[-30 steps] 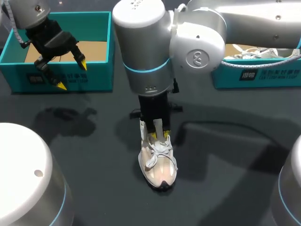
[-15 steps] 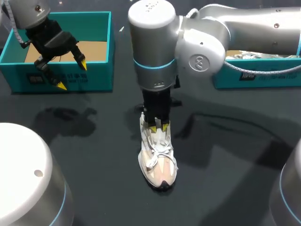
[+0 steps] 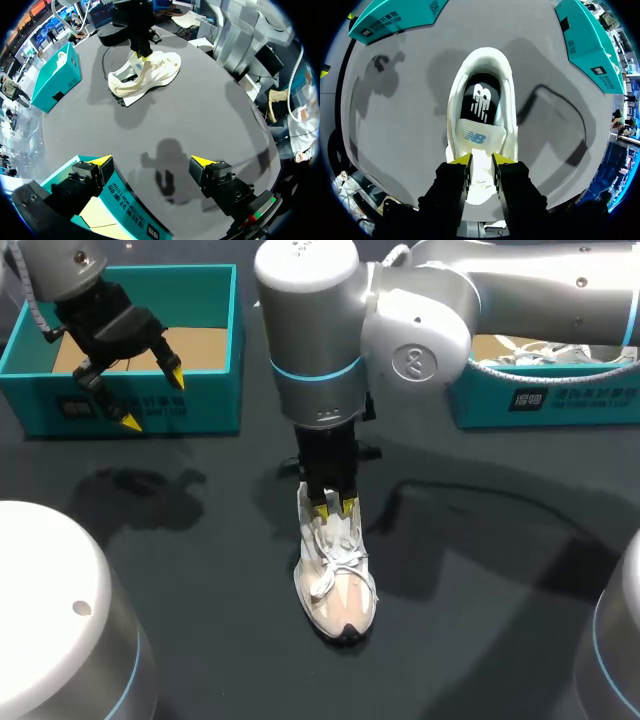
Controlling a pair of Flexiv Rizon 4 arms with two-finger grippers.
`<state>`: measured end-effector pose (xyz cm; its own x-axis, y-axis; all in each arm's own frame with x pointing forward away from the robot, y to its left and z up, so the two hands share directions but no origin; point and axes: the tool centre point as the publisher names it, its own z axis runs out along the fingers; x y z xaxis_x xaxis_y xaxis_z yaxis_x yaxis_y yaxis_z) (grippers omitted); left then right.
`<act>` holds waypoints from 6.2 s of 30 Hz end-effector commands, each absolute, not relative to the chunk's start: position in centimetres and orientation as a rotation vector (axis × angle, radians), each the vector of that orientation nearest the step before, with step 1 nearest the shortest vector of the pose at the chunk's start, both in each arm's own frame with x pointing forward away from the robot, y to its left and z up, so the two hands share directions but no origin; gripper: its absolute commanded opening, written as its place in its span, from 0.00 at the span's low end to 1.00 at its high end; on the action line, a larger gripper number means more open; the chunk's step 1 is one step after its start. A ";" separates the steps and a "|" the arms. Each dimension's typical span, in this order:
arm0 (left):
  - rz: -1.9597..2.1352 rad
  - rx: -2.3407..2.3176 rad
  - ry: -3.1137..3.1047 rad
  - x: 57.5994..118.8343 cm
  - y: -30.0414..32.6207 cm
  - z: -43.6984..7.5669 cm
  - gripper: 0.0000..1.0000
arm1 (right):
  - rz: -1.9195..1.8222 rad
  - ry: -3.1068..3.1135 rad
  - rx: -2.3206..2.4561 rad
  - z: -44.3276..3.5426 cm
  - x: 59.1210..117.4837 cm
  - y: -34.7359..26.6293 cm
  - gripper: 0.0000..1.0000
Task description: Take the shoe out of the shoebox, open the shoe tongue, remove and reinsert the insole, then place the shoe into the shoebox
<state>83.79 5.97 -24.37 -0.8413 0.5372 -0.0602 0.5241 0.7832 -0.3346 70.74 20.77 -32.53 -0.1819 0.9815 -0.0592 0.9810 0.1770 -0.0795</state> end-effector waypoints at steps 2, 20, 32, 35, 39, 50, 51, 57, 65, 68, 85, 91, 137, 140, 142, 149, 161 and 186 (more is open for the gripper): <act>0.529 -0.873 -2.930 83.8 6.0 -24.4 1.00 | 0.146 -2.391 -1.950 -35.3 72.2 20.8 0.24; 0.529 -0.873 -2.930 83.8 6.0 -24.4 1.00 | 0.213 -2.818 -1.578 -27.1 72.2 22.5 0.44; 0.529 -0.873 -2.930 83.8 6.0 -24.4 1.00 | -0.041 -3.234 -0.706 -24.7 72.6 23.6 1.00; 0.529 -0.873 -2.930 83.8 6.0 -24.4 1.00 | -0.041 -3.234 -0.706 -24.7 72.6 23.6 1.00; 0.529 -0.873 -2.930 83.8 6.0 -24.4 1.00 | -0.041 -3.234 -0.706 -24.7 72.6 23.6 1.00; 0.529 -0.873 -2.930 83.8 6.0 -24.4 1.00 | 0.118 -3.337 -0.276 -24.5 75.8 24.0 1.00; 0.529 -0.873 -2.930 83.8 6.0 -24.4 1.00 | 0.147 -3.328 -0.202 -24.7 76.3 24.2 1.00; 0.529 -0.873 -2.930 83.8 6.0 -24.4 1.00 | 0.173 -3.305 -0.076 -25.0 76.6 24.7 1.00; 0.529 -0.873 -2.930 83.8 6.0 -24.4 1.00 | 0.196 -3.304 -0.088 -25.8 77.1 24.4 1.00; 0.529 -0.873 -2.930 83.8 6.0 -24.4 1.00 | 0.203 -3.322 -0.089 -26.4 77.3 24.0 1.00; 0.529 -0.873 -2.930 83.8 6.0 -24.4 1.00 | 0.189 -3.318 0.101 -29.6 80.8 22.0 0.80; 0.529 -0.873 -2.930 83.8 6.0 -24.4 1.00 | 0.155 -3.297 0.143 -31.3 81.9 21.1 0.80; 0.529 -0.873 -2.930 83.8 6.0 -24.4 1.00 | 0.036 -3.194 0.355 -38.4 83.3 21.6 0.50; 0.529 -0.873 -2.930 83.8 6.0 -24.4 1.00 | 0.033 -3.189 0.355 -38.5 83.2 21.6 0.48; 0.529 -0.873 -2.930 83.8 6.0 -24.4 1.00 | 0.030 -3.187 0.353 -38.5 83.1 21.7 0.38; 0.529 -0.873 -2.930 83.8 6.0 -24.4 1.00 | 0.037 -3.190 0.343 -38.1 82.6 21.7 0.00; 0.529 -0.873 -2.930 83.8 6.0 -24.4 1.00 | 0.191 -3.228 0.402 -30.9 82.2 20.9 0.00; 0.529 -0.873 -2.930 83.8 6.0 -24.4 1.00 | 0.308 -3.286 0.426 -25.1 83.3 19.6 0.00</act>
